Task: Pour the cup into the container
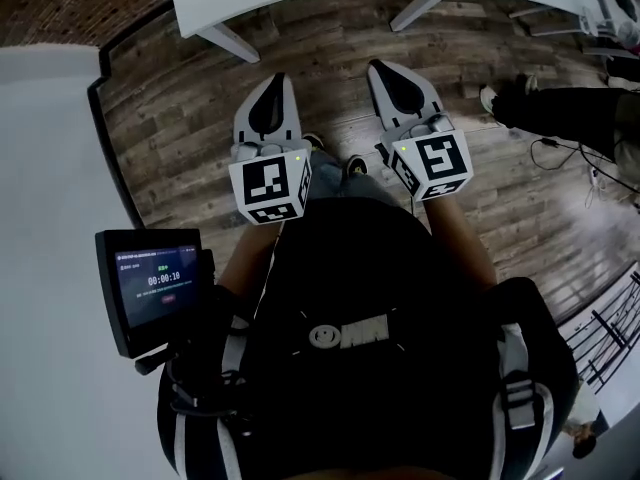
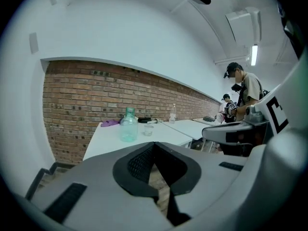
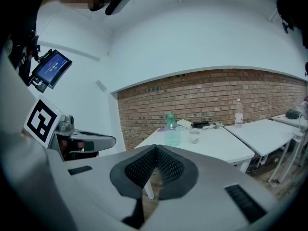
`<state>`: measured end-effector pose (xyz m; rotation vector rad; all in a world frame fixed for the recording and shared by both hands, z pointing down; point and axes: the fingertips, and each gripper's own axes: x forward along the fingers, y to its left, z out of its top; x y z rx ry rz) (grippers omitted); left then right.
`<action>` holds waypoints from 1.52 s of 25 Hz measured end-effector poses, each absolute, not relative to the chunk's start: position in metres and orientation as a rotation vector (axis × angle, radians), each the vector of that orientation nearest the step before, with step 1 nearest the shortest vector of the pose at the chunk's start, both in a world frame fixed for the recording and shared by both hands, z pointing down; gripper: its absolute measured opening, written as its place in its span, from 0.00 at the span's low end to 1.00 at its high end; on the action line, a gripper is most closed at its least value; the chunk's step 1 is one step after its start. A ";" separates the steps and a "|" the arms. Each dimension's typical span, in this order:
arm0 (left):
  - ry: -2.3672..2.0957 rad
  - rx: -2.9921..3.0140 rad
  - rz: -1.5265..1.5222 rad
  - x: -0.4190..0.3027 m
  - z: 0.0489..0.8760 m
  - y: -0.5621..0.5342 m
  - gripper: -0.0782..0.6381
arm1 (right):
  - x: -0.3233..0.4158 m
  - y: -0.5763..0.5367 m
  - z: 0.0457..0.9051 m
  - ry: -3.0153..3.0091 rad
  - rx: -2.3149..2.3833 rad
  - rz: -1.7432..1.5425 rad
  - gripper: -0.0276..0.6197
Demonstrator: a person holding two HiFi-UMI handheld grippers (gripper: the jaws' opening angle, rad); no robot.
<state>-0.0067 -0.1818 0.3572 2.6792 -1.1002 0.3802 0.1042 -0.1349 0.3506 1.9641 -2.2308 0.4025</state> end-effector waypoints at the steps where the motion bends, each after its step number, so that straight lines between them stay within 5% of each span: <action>1: -1.095 2.679 0.381 -0.012 0.357 -0.196 0.10 | 0.100 -0.149 0.351 -2.217 1.961 0.407 0.03; 38: -1.204 2.604 0.468 0.143 0.366 -0.384 0.10 | 0.266 -0.341 0.380 -2.327 1.819 0.443 0.03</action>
